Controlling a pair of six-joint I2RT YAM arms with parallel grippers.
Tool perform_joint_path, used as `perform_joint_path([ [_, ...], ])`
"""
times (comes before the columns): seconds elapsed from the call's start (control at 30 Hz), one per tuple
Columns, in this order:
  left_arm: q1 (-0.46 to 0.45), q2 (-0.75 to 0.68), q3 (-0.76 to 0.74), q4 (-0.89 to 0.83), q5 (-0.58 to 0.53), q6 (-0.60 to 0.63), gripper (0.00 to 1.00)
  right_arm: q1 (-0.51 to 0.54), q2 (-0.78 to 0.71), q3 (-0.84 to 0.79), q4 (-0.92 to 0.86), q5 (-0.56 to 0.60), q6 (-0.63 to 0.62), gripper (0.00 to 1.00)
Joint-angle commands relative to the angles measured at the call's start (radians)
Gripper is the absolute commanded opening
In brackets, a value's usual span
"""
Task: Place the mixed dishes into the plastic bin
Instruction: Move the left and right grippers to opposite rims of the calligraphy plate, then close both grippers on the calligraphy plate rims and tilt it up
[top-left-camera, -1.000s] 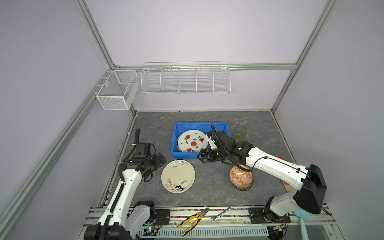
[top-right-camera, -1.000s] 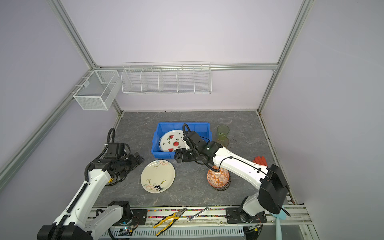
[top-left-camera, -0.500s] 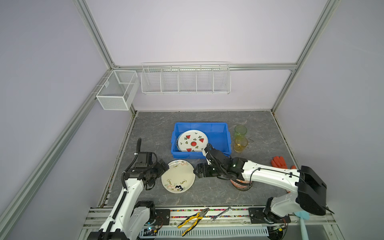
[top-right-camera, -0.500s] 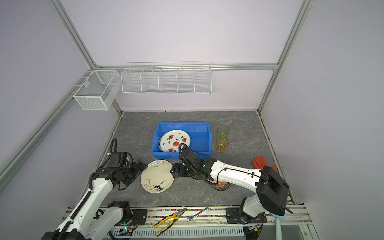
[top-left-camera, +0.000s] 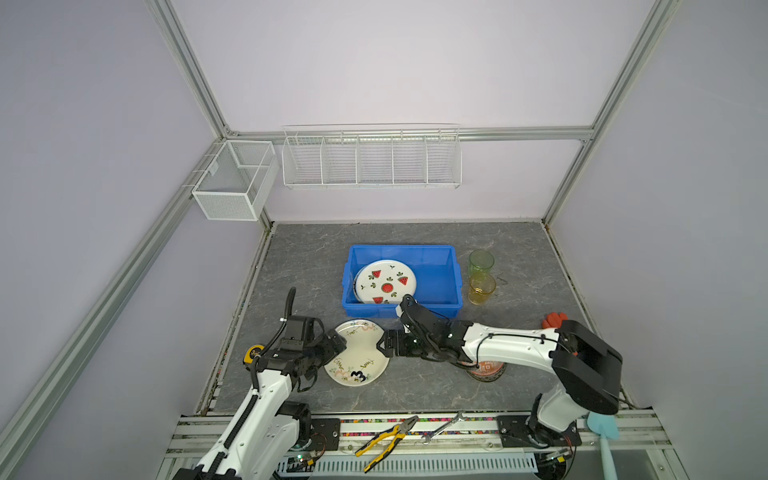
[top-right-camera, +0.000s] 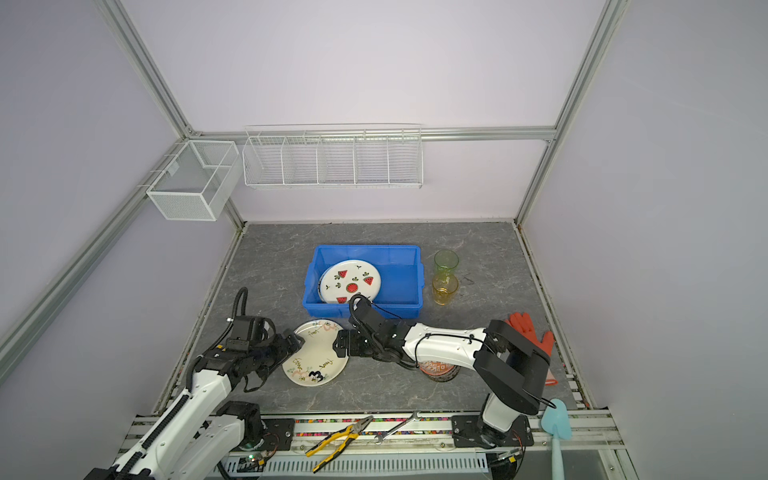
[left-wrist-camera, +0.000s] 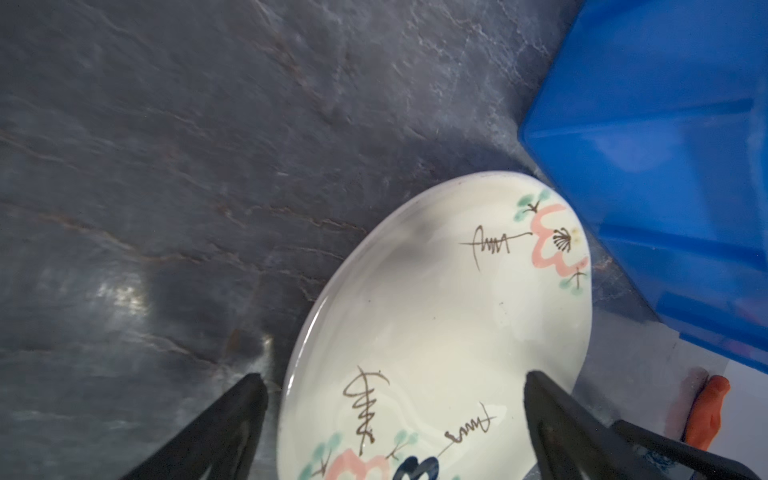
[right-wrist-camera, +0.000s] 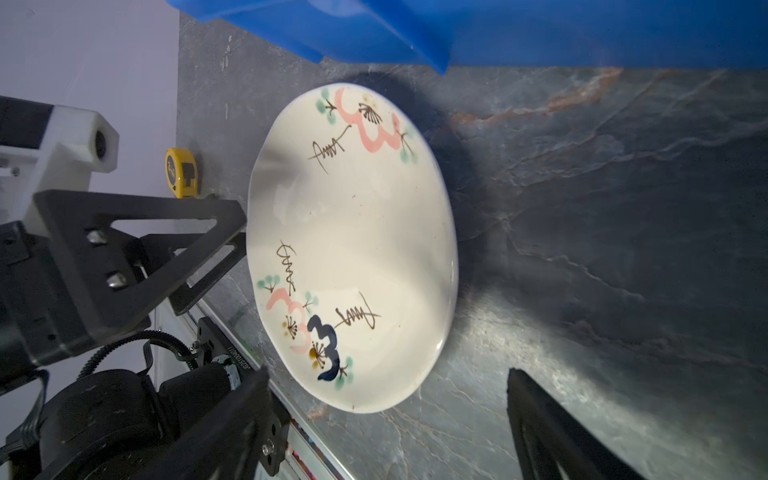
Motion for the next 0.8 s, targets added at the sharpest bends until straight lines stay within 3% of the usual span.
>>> perform_joint_path([
  [0.0, -0.004, -0.015, -0.027, 0.055, -0.001, -0.012, 0.96, 0.006, 0.038, -0.018, 0.056, -0.020, 0.034, 0.91],
  [0.77, -0.006, -0.044, -0.079, 0.134, 0.094, 0.015, 0.90, 0.007, 0.188, 0.084, 0.081, -0.083, -0.006, 0.96],
])
